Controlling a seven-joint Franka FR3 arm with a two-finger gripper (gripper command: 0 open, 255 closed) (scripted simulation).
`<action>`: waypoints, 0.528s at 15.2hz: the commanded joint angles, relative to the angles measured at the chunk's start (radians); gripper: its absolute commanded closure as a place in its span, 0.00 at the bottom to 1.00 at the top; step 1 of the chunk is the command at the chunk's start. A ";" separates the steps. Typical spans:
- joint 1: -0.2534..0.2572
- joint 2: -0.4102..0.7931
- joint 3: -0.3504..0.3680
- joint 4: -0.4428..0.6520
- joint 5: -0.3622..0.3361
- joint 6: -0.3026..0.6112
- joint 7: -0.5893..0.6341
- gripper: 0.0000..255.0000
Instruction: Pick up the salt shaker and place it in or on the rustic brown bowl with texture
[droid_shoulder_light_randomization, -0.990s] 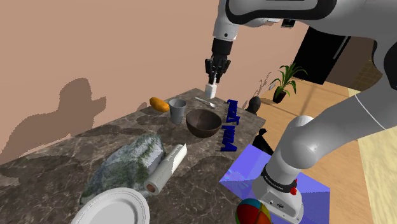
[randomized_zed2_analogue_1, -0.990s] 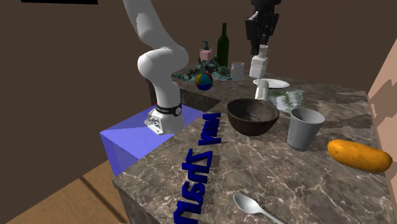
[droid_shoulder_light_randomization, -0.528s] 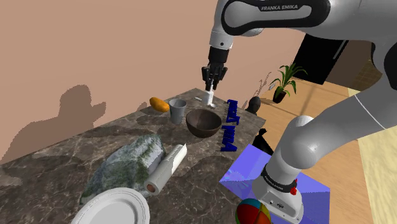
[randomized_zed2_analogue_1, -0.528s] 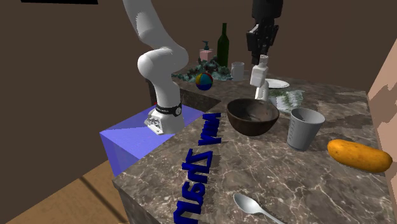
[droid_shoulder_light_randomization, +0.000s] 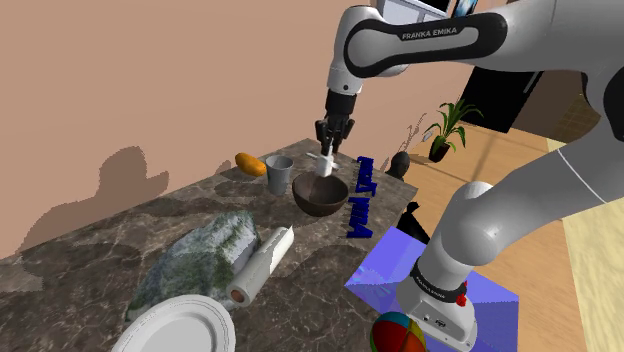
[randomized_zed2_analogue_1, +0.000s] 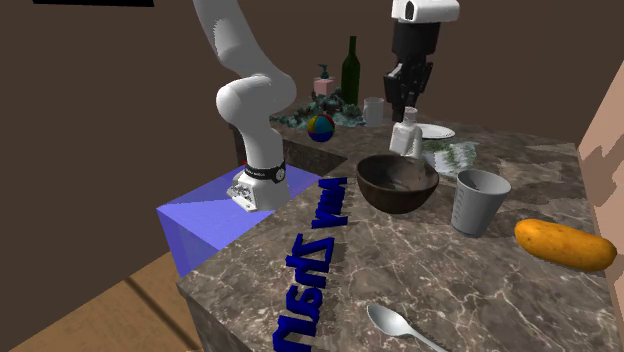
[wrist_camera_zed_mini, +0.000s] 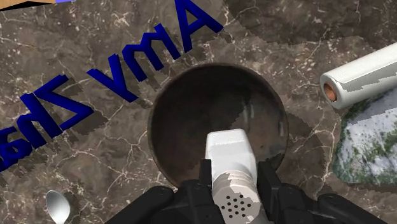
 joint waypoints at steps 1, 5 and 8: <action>0.000 0.004 0.001 -0.026 0.001 0.030 -0.001 1.00; 0.001 0.013 0.001 -0.073 0.003 0.086 -0.005 1.00; 0.001 0.018 0.000 -0.093 0.003 0.111 -0.007 1.00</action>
